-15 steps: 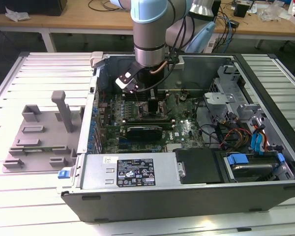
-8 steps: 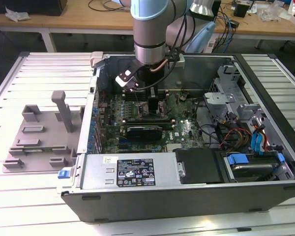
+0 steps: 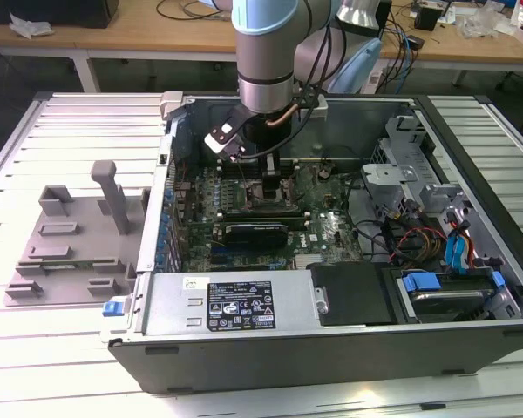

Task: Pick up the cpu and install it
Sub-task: 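Place the cpu into insertion slot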

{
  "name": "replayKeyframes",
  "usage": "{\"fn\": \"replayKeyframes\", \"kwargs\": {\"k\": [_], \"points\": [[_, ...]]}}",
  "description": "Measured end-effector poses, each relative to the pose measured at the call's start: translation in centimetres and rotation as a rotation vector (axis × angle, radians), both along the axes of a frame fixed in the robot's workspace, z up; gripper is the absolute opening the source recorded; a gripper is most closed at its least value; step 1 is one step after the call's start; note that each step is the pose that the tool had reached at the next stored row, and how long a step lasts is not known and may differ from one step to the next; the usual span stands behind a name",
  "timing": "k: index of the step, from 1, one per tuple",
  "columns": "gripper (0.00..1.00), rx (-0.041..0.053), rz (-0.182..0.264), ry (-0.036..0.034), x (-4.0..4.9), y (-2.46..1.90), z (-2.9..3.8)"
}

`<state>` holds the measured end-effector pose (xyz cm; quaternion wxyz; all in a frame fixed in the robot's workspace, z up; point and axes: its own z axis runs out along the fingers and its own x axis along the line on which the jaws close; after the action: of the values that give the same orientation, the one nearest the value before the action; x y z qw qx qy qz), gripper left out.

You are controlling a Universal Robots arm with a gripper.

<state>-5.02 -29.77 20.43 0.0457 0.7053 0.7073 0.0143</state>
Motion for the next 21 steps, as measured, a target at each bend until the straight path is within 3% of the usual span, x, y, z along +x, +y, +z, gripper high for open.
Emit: {"fn": "replayKeyframes", "kwargs": {"k": [11,13,17,18,19,21], "points": [[0.38,0.0,0.0,0.0,0.0,0.0,0.14],[0.46,0.0,0.0,0.0001,0.0,0.0,0.16],[0.47,-0.0001,0.0,0.0001,0.0,0.0,0.19],[0.53,0.0,0.0,0.0001,0.0,-0.01,0.19],[0.53,-0.0001,0.0,0.0001,0.0,-0.33,0.19],[0.53,0.0,0.0,0.0001,0.0,-0.52,0.19]]}}
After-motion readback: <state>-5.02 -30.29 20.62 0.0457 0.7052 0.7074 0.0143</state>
